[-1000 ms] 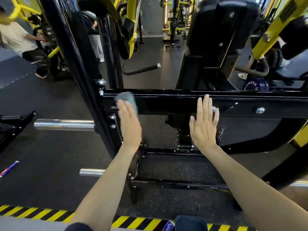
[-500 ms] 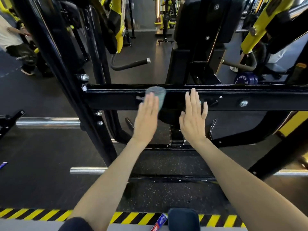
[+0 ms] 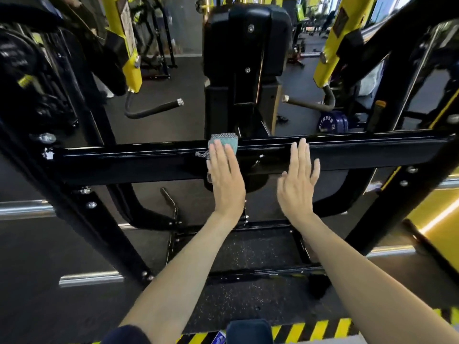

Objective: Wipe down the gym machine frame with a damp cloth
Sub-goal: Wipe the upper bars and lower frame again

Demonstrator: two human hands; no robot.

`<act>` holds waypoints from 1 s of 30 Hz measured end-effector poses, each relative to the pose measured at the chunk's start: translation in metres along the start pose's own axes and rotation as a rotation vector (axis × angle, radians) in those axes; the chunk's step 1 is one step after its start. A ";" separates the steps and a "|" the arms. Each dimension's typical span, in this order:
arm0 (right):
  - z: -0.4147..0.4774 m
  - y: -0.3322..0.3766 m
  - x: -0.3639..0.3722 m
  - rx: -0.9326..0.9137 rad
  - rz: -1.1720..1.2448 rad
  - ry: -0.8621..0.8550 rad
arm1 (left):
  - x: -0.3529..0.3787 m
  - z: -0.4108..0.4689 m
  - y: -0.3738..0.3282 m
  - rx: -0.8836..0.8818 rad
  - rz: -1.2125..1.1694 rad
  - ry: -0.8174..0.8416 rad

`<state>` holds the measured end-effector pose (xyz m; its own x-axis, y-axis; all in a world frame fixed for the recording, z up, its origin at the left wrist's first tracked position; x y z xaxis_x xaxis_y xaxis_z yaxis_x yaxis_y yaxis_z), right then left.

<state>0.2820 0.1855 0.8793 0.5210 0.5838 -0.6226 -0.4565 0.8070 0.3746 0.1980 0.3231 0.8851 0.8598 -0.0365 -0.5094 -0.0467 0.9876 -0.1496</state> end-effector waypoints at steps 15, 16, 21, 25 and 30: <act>0.021 -0.014 0.000 -0.278 -0.055 -0.049 | 0.027 -0.036 -0.035 0.184 0.271 0.095; 0.024 -0.014 0.001 -0.286 -0.073 -0.051 | 0.025 -0.035 -0.041 0.126 0.255 0.039; 0.029 -0.014 -0.005 -0.349 -0.158 -0.130 | 0.060 -0.002 -0.106 0.146 0.080 -0.037; 0.035 -0.015 -0.002 -0.417 -0.184 -0.104 | 0.037 0.003 -0.073 0.014 0.213 -0.078; 0.027 -0.015 -0.001 -0.436 -0.175 -0.143 | 0.043 -0.016 -0.059 -0.096 0.165 -0.165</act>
<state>0.3080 0.1757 0.8929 0.6968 0.4736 -0.5386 -0.5967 0.7995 -0.0689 0.2292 0.2605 0.8583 0.9076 0.1567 -0.3896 -0.2341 0.9590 -0.1596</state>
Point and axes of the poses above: each hand's wrist, its own z-axis towards the middle knuckle, its own x-axis out of the palm, y = z × x, the point moved 10 cm from there along z, towards the middle knuckle, and after that the axes turned 11 degrees about x, right-handed, at the moved point
